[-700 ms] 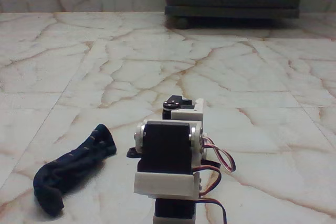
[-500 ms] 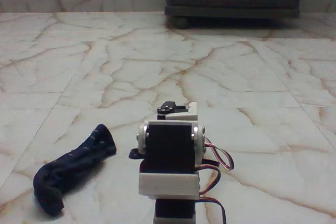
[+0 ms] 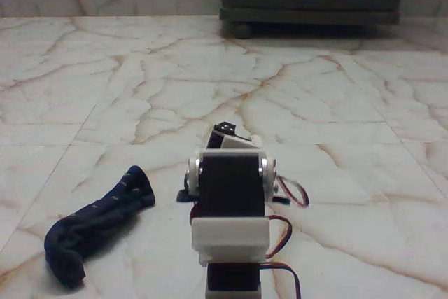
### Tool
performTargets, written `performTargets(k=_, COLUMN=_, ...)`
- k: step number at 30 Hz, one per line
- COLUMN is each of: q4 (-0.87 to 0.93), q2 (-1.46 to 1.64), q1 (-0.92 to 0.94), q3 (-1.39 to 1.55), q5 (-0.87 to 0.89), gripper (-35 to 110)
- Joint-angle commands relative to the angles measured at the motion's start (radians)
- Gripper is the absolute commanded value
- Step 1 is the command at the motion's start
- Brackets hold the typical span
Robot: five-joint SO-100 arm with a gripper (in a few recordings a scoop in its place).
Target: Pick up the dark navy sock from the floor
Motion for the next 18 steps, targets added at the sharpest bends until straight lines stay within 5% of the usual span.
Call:
performTargets(k=1, q4=0.120, q2=-0.037, q1=-0.009, q3=-0.130, q5=0.061, gripper=0)
performTargets(k=12, q4=0.808, q2=-0.206, q1=-0.137, q3=-0.549, q5=0.321, gripper=0)
performTargets(k=18, q4=0.914, q2=-0.408, q1=-0.256, q3=-0.755, q5=0.506, gripper=0)
